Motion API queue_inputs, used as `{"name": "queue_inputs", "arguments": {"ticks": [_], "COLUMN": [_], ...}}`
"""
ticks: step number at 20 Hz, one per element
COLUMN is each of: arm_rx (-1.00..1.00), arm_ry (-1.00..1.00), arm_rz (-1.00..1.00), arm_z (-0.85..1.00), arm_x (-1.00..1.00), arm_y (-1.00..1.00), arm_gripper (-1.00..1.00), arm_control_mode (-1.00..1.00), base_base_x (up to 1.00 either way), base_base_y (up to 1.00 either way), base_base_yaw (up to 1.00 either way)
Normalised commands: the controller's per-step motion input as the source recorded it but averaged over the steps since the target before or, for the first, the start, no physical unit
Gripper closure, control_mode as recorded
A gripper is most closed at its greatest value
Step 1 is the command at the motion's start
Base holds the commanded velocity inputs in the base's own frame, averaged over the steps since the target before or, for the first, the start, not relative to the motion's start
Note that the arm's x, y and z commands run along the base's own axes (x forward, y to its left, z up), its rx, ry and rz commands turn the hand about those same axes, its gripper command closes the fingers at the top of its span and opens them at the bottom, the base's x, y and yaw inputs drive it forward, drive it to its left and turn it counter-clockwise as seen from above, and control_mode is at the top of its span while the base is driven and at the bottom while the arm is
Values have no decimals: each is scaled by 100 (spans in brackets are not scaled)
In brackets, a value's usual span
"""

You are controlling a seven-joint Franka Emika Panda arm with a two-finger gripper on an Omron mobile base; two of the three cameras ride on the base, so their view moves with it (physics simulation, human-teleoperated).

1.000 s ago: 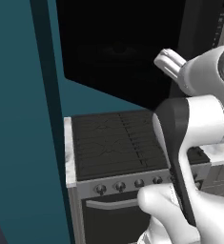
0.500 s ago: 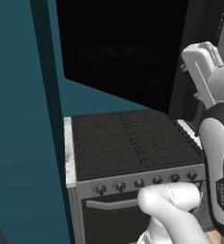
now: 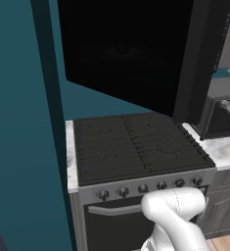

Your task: Retrieve the reheated potato from the microwave, then place the potato, cheese, and condiment on the cutting board.

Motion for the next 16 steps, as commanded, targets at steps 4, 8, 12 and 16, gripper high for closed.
{"name": "queue_inputs", "arguments": {"ticks": [4,8,12,16], "arm_rx": [8,0,0,0], "arm_ry": [-12,-1,0,0], "arm_rz": [10,8,14,19], "arm_z": [7,2,0,-2], "arm_x": [-2,8,26,42], "arm_y": [-33,-32,-28,-29], "arm_gripper": [-100,-100,-100,-100], "arm_control_mode": [-100,-100,-100,-100], "base_base_x": [0,0,0,0], "base_base_y": [0,0,0,0], "base_base_yaw": [0,0,0,0]}}
